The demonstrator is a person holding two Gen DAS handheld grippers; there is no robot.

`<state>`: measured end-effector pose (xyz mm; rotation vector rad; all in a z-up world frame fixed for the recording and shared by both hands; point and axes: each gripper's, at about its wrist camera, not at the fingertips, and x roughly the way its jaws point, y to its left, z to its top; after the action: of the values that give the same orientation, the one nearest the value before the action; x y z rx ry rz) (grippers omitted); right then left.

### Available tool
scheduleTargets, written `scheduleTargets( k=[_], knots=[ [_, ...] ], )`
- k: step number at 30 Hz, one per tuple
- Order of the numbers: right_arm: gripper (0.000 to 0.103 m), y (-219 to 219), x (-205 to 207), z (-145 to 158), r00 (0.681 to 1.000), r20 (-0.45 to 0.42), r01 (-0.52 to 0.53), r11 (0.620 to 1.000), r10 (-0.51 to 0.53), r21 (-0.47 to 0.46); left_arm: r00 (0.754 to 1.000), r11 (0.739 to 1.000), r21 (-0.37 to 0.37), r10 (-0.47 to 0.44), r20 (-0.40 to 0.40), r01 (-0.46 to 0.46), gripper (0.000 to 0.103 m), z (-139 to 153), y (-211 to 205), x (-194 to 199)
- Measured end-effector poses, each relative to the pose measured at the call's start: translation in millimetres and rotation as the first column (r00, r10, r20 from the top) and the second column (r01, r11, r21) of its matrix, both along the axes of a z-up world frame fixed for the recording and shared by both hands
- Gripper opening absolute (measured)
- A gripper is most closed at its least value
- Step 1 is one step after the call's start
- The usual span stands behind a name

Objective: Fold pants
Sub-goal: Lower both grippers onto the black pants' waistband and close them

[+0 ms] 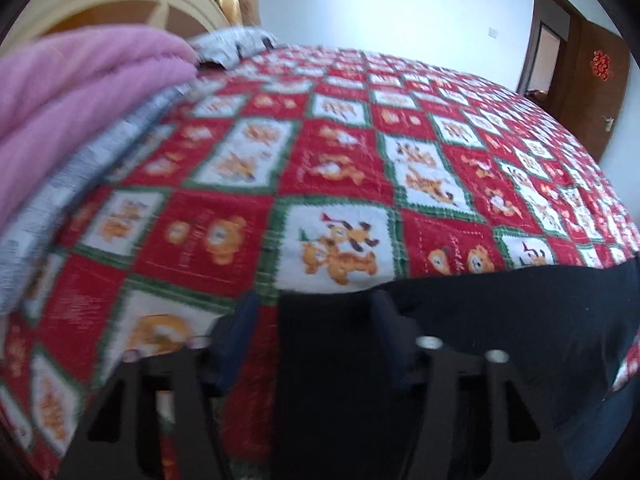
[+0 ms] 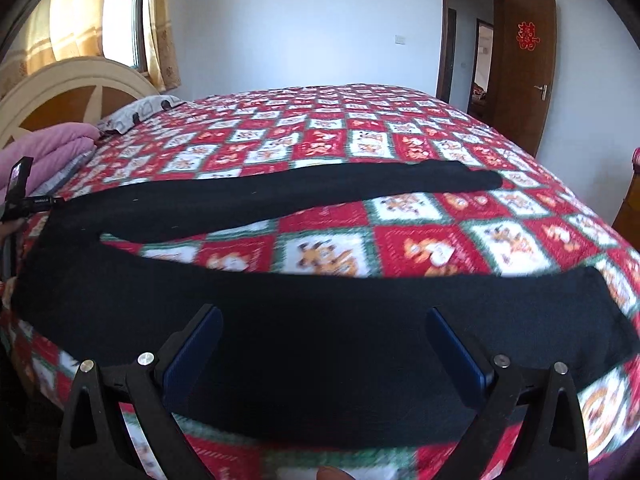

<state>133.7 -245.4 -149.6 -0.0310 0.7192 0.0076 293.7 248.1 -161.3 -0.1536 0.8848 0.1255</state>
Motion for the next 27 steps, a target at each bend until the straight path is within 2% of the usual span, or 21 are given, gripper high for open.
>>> scheduleTargets(
  k=[3,6,8,9,10,12,15,19,23,27],
  knots=[
    [0.102,-19,21,5,1.000,-0.006,0.013,1.000,-0.013,0.016,1.000,0.999,-0.030,-0.019,-0.002,0.019,0.036,-7,0,1],
    [0.100,-52,47,14,0.998,-0.015,0.059,0.997,-0.058,0.057,1.000,0.993,-0.115,-0.006,0.019,0.008,0.027,-9,11,-2],
    [0.090,-78,67,21,0.995,-0.013,0.098,0.992,-0.098,0.085,1.000,0.987,-0.161,0.000,0.031,0.005,0.021,-9,18,-3],
    [0.081,-87,75,24,0.994,-0.020,0.113,0.990,-0.112,0.088,0.999,0.984,-0.177,0.006,0.035,0.001,0.021,-11,20,-3],
    [0.075,-98,85,26,0.992,-0.032,0.128,0.987,-0.125,0.093,0.999,0.984,-0.177,0.006,0.038,0.001,0.020,-12,20,0],
    [0.069,-125,108,30,0.986,-0.060,0.160,0.981,-0.154,0.112,0.999,0.988,-0.152,0.006,0.042,0.001,0.020,-11,16,2],
    [0.069,-160,137,35,0.974,-0.069,0.221,0.968,-0.214,0.118,0.999,0.996,-0.091,0.003,0.040,0.000,0.020,-9,8,4],
    [0.063,-200,180,38,0.958,-0.074,0.280,0.957,-0.275,0.069,0.999,0.998,-0.067,0.001,0.044,0.002,0.019,-10,7,6],
    [0.063,-226,228,32,0.954,-0.117,0.284,0.957,-0.276,0.063,0.999,0.999,-0.053,0.002,0.047,0.001,0.019,-11,6,5],
    [0.063,-243,271,20,0.946,-0.166,0.296,0.949,-0.277,0.105,0.999,1.000,-0.027,0.003,0.048,-0.002,0.019,-13,4,5]
  ],
)
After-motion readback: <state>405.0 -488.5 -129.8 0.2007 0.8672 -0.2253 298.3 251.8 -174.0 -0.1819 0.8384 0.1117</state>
